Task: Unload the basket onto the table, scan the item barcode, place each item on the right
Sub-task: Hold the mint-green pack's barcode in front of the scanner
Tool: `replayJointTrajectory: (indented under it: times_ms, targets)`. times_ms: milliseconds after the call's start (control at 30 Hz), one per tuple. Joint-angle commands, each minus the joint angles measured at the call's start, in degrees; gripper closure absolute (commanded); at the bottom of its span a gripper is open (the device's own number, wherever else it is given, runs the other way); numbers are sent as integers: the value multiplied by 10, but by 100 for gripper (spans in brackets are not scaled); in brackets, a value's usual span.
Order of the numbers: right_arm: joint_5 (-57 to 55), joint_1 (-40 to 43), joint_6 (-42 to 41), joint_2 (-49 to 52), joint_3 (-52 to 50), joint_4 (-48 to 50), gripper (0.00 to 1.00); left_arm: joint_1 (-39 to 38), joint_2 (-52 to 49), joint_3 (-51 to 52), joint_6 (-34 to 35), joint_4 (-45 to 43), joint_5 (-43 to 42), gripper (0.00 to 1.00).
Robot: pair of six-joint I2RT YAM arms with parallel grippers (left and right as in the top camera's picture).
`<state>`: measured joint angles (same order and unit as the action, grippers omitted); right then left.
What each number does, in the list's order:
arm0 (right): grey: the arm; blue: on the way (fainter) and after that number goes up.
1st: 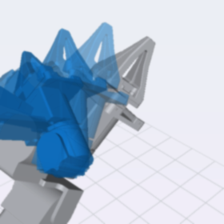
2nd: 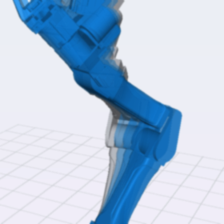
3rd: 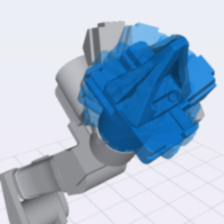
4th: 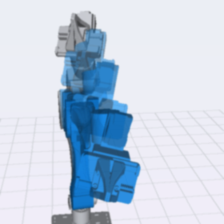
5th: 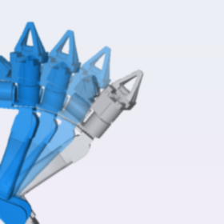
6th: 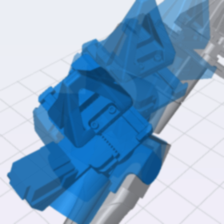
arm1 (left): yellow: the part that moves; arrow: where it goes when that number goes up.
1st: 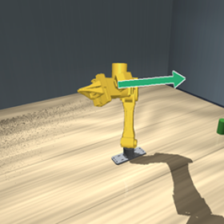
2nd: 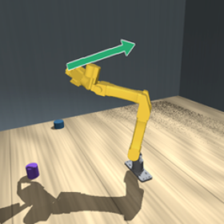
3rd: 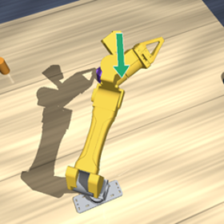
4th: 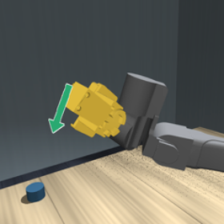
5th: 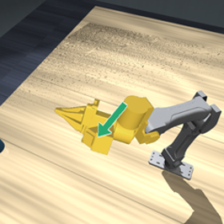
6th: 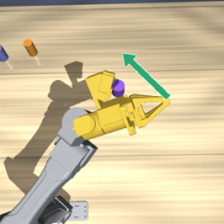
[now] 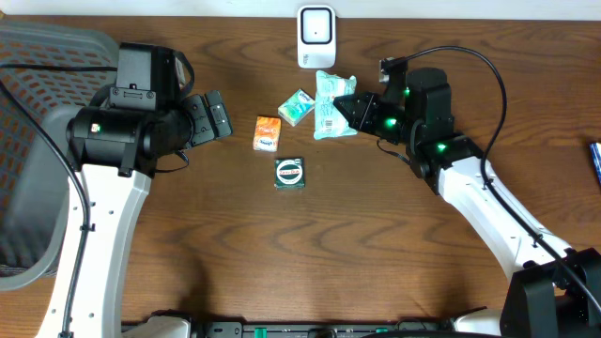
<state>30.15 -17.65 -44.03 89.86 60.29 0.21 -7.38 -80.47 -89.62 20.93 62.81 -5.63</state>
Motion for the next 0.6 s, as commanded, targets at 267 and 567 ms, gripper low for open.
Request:
replayJointTrajectory:
  times_ms: [267, 567]
  targets:
    - [11, -2, 14, -7, 9, 0, 99, 2, 0, -7, -3, 2, 3, 2]
    - [15, -2, 15, -7, 9, 0, 99, 2, 0, -7, -3, 2, 3, 2]
